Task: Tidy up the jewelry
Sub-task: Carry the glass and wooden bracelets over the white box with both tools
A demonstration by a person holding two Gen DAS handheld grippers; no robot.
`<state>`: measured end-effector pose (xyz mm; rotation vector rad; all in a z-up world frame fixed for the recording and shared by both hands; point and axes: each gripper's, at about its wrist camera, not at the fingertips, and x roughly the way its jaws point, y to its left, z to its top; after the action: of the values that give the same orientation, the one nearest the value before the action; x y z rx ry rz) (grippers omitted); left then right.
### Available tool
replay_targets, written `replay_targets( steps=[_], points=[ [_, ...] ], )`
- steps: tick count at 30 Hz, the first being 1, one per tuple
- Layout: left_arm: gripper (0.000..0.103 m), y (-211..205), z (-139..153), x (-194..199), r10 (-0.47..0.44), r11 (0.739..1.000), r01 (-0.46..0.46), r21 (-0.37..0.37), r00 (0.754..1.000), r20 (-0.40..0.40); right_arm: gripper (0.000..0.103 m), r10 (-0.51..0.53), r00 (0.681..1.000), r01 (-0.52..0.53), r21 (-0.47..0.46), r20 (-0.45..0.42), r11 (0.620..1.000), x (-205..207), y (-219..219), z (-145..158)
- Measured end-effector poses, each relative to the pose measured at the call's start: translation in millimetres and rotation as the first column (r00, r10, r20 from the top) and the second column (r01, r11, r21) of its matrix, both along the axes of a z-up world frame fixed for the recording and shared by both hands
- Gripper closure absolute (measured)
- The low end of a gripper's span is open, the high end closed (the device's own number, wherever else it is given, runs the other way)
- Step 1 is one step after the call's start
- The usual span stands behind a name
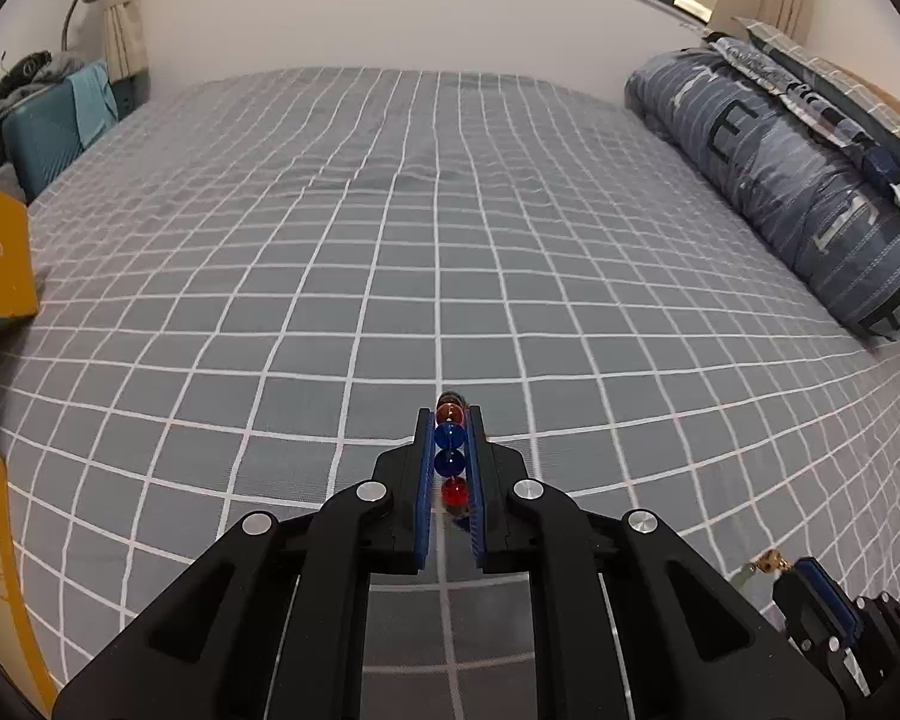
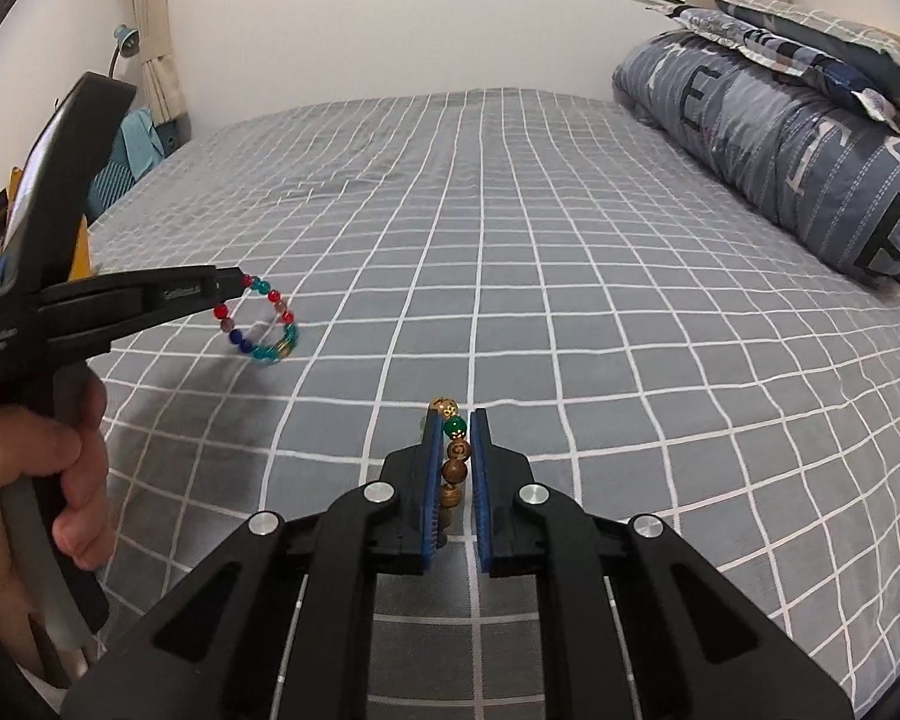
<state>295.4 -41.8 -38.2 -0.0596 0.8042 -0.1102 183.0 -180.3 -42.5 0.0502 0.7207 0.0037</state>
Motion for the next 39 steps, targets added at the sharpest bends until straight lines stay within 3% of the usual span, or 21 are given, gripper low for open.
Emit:
replay_targets(
  steps=[11,25,33,39],
  points=[
    [0.094,-4,28,-36,-0.003,1.000,0.000,0.022,0.993,0.119,0.095,-0.031,0.998,0.031,0.000,0.060,1.000,-7,-7,15],
    [0.094,4,60,-72,-0.013,1.000,0.011,0.021,0.993,0.115,0.095,-0.029,0.998,0.028,0.011,0.054,1.000,-12,0,54],
    [0.094,43,97,-108,0.033,0.999,-0.035,0.012,0.991,0.126,0.095,0.035,0.998,-0.036,0.037,0.046,0.999,-14,38,90],
    [0.094,91,120,-142,0.104,0.994,-0.108,0.026,0.985,0.137,0.095,0.112,0.990,-0.116,0.045,0.084,0.992,-27,94,124]
  ],
)
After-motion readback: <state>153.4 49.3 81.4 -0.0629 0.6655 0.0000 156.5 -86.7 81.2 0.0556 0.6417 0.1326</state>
